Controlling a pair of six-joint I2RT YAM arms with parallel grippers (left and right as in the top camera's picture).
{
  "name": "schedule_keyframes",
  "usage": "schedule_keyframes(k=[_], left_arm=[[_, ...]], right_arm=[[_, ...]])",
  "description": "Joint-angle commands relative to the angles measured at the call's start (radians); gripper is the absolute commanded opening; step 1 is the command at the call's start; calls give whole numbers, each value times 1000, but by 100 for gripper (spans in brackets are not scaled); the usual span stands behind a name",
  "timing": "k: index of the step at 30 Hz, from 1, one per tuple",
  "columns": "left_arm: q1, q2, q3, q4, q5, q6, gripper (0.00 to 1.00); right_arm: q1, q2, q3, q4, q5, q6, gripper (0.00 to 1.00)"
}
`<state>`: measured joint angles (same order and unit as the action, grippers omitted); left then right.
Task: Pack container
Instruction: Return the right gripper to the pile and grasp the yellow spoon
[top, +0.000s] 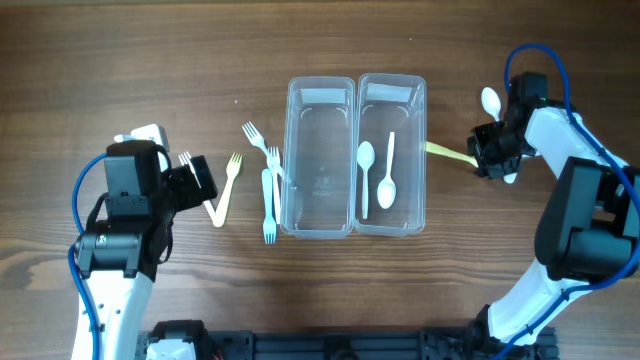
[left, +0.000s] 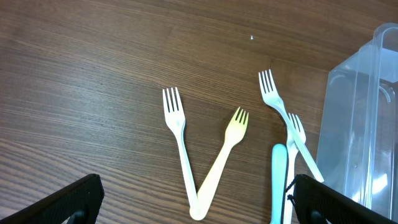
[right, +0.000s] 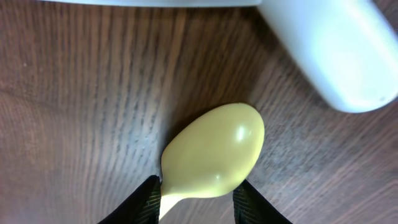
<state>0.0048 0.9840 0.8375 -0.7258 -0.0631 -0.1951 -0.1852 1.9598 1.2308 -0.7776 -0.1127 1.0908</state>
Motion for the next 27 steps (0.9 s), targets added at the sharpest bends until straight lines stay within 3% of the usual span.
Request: schedule_keyframes(k=[1, 7, 9, 14, 17, 21, 27], left_arm=[[-6, -1, 21, 3, -14, 16, 100], [-6, -1, 21, 3, -14, 16, 100], [-6, -1, 21, 3, -14, 16, 100], [-6, -1, 21, 3, -14, 16, 100], [-6, -1, 21, 3, -14, 16, 100], [-6, -1, 21, 3, -14, 16, 100], [-6, -1, 21, 3, -14, 16, 100]], right_arm=[[-9, 79, -48, -18, 87, -42, 38], [-9, 79, -48, 69, -45, -11, 37], [-9, 79, -48, 126, -79, 12, 27], [-9, 79, -48, 157, -17, -44, 24], [-9, 79, -48, 150, -11, -46, 32], [9, 79, -48, 124, 36, -174, 33], [18, 79, -48, 48, 80, -253, 33]])
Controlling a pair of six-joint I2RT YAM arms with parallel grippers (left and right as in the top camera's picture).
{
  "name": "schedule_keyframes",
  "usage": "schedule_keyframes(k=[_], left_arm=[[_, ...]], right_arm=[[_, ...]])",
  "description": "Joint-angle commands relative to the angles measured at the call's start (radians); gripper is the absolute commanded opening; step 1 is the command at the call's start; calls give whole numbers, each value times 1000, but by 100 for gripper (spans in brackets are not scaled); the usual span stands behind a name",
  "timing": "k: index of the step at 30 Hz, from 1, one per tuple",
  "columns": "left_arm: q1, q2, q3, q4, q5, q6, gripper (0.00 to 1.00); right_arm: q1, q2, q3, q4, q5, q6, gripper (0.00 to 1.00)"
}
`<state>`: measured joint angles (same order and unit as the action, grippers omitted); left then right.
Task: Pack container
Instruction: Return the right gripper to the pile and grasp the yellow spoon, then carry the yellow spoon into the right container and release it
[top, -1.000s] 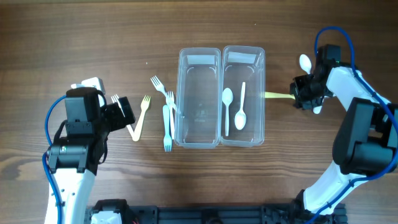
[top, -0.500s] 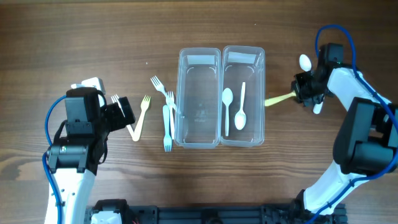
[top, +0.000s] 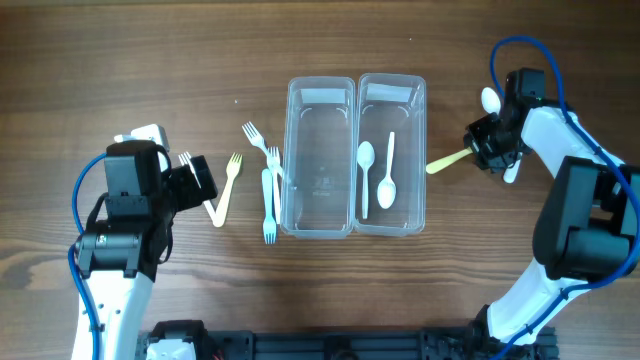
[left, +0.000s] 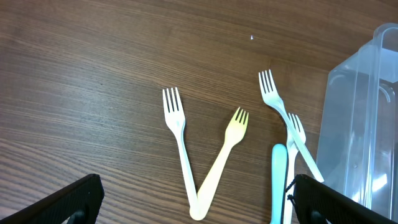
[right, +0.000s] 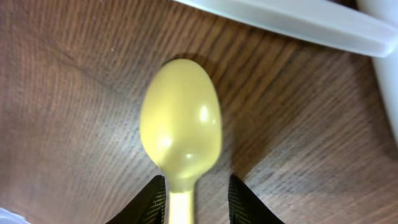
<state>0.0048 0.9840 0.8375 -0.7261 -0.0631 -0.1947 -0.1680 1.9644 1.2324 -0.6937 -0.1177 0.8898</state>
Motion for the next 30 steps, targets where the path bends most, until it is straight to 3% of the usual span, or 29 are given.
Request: schedule_keyframes(k=[1, 17, 21, 24, 30], left_arm=[[-6, -1, 21, 3, -14, 16, 100], [-6, -1, 21, 3, -14, 16, 100], [-6, -1, 21, 3, -14, 16, 100], [-6, -1, 21, 3, -14, 16, 100], [-6, -1, 21, 3, -14, 16, 100]], right_arm=[[0, 74, -50, -37, 85, -52, 33], [33, 212, -46, -13, 2, -26, 33], [34, 212, -46, -14, -7, -28, 19], [34, 212, -46, -13, -10, -37, 17], [34, 124, 60, -30, 5, -331, 14]])
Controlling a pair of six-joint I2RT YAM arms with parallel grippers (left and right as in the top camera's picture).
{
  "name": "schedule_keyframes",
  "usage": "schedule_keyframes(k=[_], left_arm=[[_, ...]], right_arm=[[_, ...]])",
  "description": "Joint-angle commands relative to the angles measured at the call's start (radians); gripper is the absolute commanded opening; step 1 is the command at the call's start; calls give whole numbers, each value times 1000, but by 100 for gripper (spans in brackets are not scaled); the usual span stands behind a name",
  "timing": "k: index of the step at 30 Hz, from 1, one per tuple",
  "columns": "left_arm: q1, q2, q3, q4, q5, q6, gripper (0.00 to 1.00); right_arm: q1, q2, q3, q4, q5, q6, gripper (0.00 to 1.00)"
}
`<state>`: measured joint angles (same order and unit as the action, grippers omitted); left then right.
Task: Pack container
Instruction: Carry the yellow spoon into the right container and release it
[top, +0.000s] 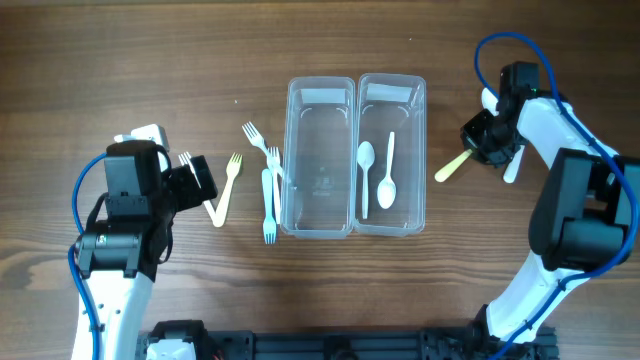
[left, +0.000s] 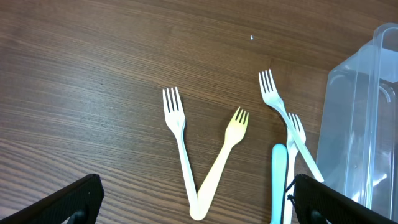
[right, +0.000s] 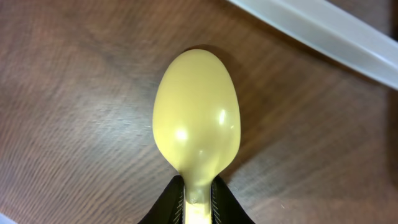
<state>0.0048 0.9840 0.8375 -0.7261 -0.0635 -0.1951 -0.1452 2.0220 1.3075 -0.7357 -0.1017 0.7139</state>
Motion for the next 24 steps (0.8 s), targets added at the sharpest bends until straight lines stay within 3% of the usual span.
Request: schedule_keyframes(k=[1, 9, 11, 16, 24], left_arm=[[-6, -1, 21, 3, -13, 16, 100], [-6, -1, 21, 3, -13, 16, 100], [-6, -1, 21, 3, -13, 16, 100], [-6, -1, 21, 3, -13, 16, 100], [-6, -1, 21, 3, -13, 16, 100]], right_arm=[[13, 22, 2, 9, -11, -187, 12], [171, -472, 34, 53, 1, -244, 13], [211, -512, 33, 47, 24, -243, 19], [197, -441, 2, -3, 114, -244, 31], [115, -64, 2, -66, 77, -164, 45]])
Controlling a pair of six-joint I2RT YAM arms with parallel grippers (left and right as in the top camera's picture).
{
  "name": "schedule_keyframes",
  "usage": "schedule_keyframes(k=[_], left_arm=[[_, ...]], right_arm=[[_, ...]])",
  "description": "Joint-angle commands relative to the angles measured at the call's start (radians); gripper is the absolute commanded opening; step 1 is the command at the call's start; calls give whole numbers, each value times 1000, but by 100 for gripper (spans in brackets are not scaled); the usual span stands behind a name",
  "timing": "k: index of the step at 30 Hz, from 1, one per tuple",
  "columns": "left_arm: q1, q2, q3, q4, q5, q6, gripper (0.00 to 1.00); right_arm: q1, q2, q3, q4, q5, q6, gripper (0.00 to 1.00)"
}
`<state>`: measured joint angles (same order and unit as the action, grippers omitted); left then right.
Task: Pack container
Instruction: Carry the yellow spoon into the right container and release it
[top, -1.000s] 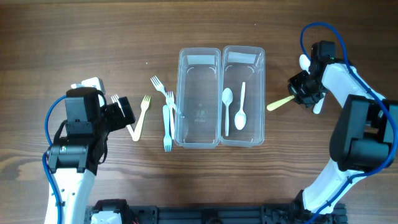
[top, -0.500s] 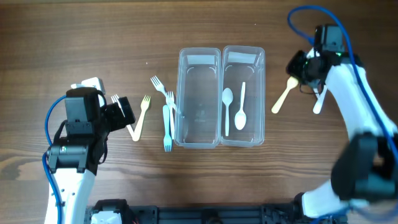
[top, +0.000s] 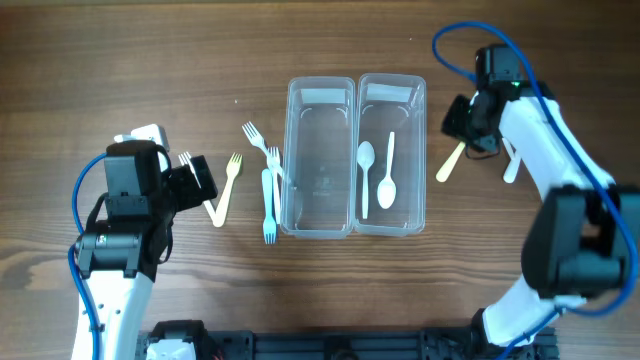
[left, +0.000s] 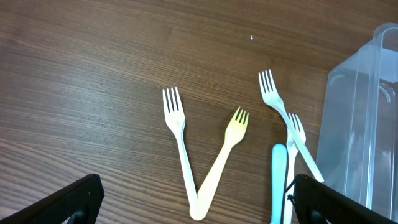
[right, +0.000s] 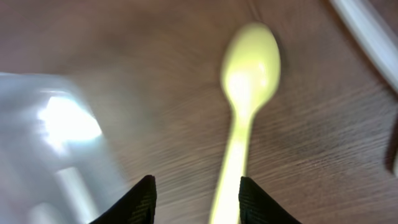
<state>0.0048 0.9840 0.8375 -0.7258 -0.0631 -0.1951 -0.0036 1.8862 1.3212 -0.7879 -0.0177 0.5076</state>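
Two clear containers stand side by side mid-table. The left container (top: 320, 165) is empty; the right container (top: 400, 130) holds two white spoons (top: 376, 175). A yellow spoon (top: 449, 161) (right: 250, 74) lies on the wood just right of it. My right gripper (top: 464, 120) (right: 196, 180) is open above it, the handle passing near its right finger. Several forks (top: 262, 170) (left: 280, 109) lie left of the containers, among them a yellow fork (left: 227, 144) and a white fork (left: 178, 140). My left gripper (left: 196, 205) (top: 203, 182) is open over them.
A white spoon (top: 510, 166) (right: 367, 28) lies right of the yellow one. A blue fork handle (left: 278, 180) lies beside the left container's wall (left: 354, 124). The right container's corner (right: 56, 124) shows blurred at the left of the right wrist view.
My right gripper was shut on the yellow spoon's neck; now it is open and farther from the spoon, which lies on the table. The gripper has shifted toward the containers. The left arm is unchanged.
My right gripper stood open around the yellow spoon, whose handle pointed at the right container. Then the spoon lay turned, handle slanting toward the near side, and the gripper was shut on its neck. Now the gripper is open. The left gripper stayed open over the forks throughout.
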Motion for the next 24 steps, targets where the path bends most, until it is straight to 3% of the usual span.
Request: schedule_keyframes(k=[1, 4, 9, 16, 24], left_arm=[[-6, -1, 21, 3, -14, 16, 100], [-6, -1, 21, 3, -14, 16, 100], [-6, -1, 21, 3, -14, 16, 100], [-6, -1, 21, 3, -14, 16, 100], [-6, -1, 21, 3, -14, 16, 100]], right_arm=[[-35, 104, -12, -21, -7, 42, 46], [-48, 151, -12, -32, -5, 42, 46], [-48, 153, -20, -35, 0, 42, 27], [-48, 132, -21, -37, -1, 5, 17], [-28, -249, 5, -35, -18, -63, 10]])
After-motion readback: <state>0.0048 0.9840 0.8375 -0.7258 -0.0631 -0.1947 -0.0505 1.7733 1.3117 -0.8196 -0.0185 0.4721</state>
